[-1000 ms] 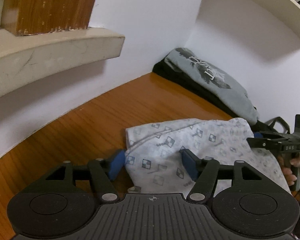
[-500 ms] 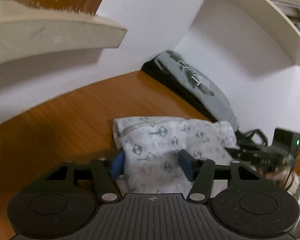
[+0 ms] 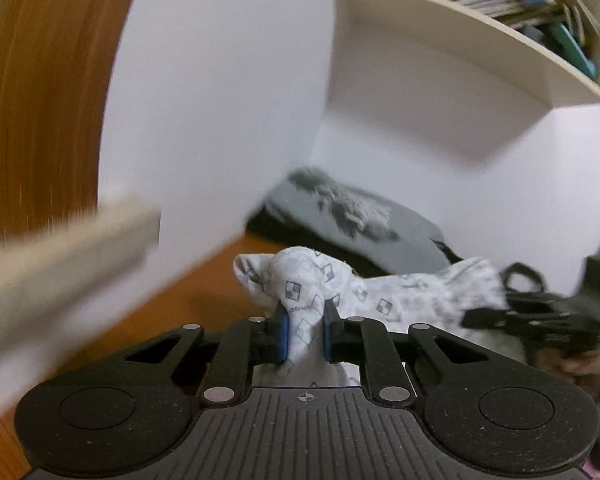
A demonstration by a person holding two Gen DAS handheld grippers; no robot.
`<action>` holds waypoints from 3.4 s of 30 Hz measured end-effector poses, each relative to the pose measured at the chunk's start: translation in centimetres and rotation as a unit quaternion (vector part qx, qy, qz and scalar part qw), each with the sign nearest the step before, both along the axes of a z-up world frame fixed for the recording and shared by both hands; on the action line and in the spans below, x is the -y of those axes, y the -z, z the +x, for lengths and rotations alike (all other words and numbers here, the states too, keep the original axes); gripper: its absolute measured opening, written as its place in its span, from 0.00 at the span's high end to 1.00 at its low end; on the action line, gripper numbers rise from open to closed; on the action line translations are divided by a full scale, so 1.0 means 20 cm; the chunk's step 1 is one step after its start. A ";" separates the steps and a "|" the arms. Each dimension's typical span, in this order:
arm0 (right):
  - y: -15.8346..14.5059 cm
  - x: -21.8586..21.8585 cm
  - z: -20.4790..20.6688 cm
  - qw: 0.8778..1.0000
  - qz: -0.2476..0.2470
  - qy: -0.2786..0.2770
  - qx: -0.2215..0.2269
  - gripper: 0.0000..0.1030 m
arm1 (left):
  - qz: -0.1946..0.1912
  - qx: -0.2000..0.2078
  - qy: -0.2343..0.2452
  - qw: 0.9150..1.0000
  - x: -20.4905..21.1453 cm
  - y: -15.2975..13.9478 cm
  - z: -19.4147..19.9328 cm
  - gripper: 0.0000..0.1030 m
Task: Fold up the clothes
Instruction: 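Pinch the folded shirt with both grippers side by side, then lift the folded shirt with both grippers and carry it toward the clothes stack, then lower the shirt onto the grey clothes stack and open both grippers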
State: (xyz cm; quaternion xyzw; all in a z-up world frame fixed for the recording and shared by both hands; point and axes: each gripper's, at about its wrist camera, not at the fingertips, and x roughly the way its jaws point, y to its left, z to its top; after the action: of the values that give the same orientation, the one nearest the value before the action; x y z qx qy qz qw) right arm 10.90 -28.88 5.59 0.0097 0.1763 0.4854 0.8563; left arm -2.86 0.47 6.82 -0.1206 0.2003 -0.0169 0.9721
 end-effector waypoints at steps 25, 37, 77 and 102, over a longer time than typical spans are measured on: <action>-0.34 0.23 0.62 0.973 0.081 0.142 0.160 0.82 | 0.145 0.160 0.036 0.976 0.32 -0.68 1.08 0.88; -0.12 0.24 1.42 0.954 -0.027 0.262 0.142 0.43 | 0.208 -0.004 -0.003 0.978 0.39 -0.38 2.31 0.86; 0.15 0.16 1.93 0.955 -0.159 0.241 0.064 0.74 | 0.255 -0.072 0.017 0.964 0.48 -0.09 2.71 0.84; -0.15 0.21 1.01 0.982 -0.061 0.181 -0.008 0.20 | 0.173 -0.011 0.045 0.984 0.60 -0.40 1.62 0.00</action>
State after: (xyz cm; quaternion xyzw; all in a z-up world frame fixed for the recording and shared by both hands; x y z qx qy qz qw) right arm 31.07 -33.05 8.64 -0.0065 0.2080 0.3111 0.9273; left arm 29.64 -11.46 14.78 0.0584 0.2162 -0.0239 0.9743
